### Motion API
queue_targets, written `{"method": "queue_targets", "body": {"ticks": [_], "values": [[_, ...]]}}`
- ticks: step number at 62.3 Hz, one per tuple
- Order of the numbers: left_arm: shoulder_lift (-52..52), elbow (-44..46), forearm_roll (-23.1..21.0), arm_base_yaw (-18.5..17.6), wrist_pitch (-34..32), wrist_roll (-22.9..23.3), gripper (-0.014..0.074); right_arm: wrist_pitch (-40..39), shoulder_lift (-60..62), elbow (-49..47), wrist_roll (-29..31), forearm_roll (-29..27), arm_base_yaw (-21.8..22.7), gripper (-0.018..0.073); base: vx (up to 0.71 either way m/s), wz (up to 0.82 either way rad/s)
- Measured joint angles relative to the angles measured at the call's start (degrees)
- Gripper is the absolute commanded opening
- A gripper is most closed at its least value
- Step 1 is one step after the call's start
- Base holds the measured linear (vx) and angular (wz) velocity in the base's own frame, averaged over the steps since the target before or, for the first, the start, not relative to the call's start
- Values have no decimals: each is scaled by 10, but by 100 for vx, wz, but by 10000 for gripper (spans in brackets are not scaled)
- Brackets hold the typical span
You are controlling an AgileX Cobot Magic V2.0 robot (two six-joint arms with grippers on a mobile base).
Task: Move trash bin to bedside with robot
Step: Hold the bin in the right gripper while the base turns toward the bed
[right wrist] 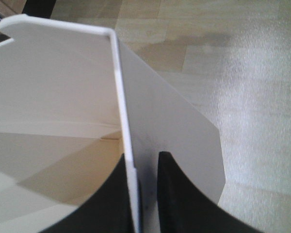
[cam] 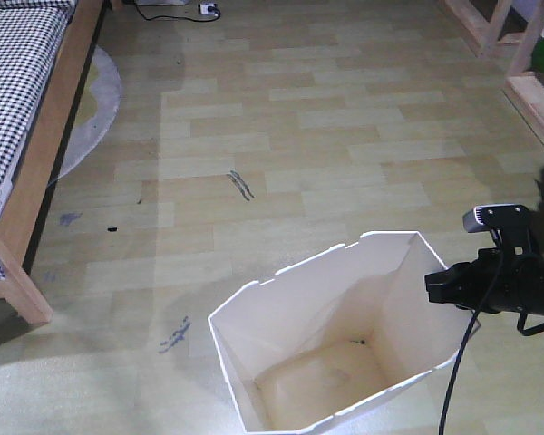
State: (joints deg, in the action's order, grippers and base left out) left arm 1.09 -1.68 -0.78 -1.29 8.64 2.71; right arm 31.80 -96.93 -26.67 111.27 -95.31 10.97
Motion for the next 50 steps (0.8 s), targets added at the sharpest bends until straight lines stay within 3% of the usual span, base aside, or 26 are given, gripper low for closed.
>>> {"method": "queue_targets", "body": {"ticks": [50], "values": [[0, 0, 0, 0, 0, 0, -6, 1, 0, 0, 0, 0, 0, -6, 44, 11]]}}
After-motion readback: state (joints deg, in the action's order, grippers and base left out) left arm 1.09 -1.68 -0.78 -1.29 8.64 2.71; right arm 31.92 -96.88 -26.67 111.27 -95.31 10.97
